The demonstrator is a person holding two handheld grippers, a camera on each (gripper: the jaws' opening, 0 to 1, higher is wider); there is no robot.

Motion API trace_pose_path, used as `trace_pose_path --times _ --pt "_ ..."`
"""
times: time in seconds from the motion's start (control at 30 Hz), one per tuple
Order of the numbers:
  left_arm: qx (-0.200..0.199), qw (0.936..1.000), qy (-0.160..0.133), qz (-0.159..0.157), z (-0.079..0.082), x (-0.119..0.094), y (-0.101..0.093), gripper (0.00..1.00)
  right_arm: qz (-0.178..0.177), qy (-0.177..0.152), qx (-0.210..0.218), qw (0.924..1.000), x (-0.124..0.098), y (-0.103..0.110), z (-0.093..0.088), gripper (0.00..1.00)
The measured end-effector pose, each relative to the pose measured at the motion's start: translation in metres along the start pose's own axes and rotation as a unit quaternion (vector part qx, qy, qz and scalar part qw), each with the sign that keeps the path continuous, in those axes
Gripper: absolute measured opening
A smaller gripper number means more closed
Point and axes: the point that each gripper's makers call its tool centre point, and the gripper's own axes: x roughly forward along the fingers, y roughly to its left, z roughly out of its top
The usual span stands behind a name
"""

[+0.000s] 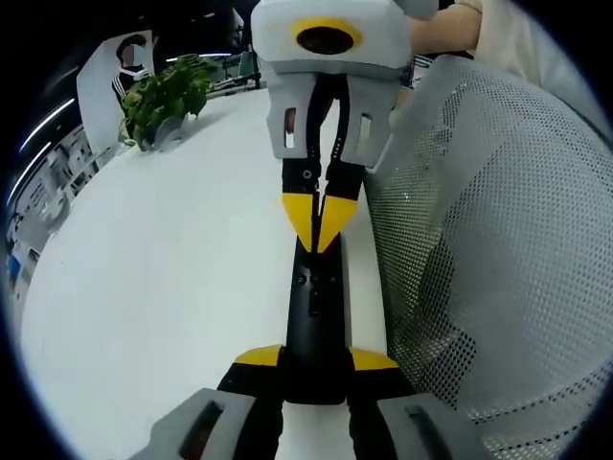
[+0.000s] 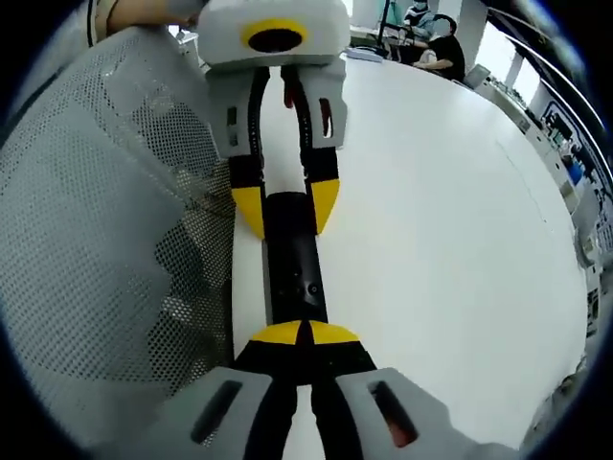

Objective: Press the specified remote control buttons in sequence, fully releasing each button before pressing the next.

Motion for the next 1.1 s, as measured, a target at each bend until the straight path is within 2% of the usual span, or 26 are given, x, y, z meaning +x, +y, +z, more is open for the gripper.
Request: trace_pose_path --times 0.03,0.13,0.2,0.23,0.3,0.47,0.5,0.63,0.67,0.7,0.83,1.1 --pt "0.0 1.0 0.0 0.0 0.0 0.0 0.0 0.24 0.002 0.002 -0.008 1.0 0.0 0.0 0.0 0.0" --pt "0.0 1.0 -0.001 0.0 0.0 0.0 0.0 0.24 0.015 0.025 -0.071 0.9971 0.0 0.002 0.001 0.0" --pt "0.0 1.0 -0.002 -0.001 0.0 0.0 0.0 0.24 0.02 0.038 -0.079 0.9959 0.001 0.003 0.002 0.0" --pt "0.0 1.0 -0.002 -0.001 0.0 0.0 0.0 0.24 0.023 0.048 -0.102 0.9933 0.001 0.003 0.002 0.0" --pt "0.001 1.0 -0.001 -0.001 0.0 0.0 0.0 0.24 0.025 0.059 -0.122 0.9905 0.001 0.003 0.002 0.0" --pt "0.001 1.0 -0.002 -0.001 0.0 0.0 0.0 0.24 0.027 0.056 -0.086 0.9944 0.001 0.001 0.002 0.0" --pt "0.0 1.0 -0.002 -0.001 0.0 0.0 0.0 0.24 0.025 0.048 -0.066 0.9964 0.001 0.001 0.002 0.0" --pt "0.0 1.0 -0.002 -0.001 0.0 0.0 0.0 0.24 0.006 0.024 -0.068 0.9974 -0.001 0.001 0.002 0.0" --pt "-0.001 1.0 -0.003 -0.001 0.0 0.0 0.0 0.24 -0.006 0.0 -0.055 0.9984 0.0 0.001 0.007 0.0" --pt "-0.002 1.0 -0.003 -0.001 0.0 0.0 0.0 0.24 -0.006 -0.009 -0.048 0.9988 0.0 0.002 0.009 0.0" --pt "-0.001 1.0 -0.003 0.0 0.0 0.0 0.0 0.24 0.003 -0.008 -0.019 0.9998 0.001 0.002 0.011 0.0" --pt "-0.001 1.0 -0.005 -0.001 0.0 0.0 0.0 0.24 0.016 -0.002 -0.018 0.9997 0.003 0.001 0.012 0.0"
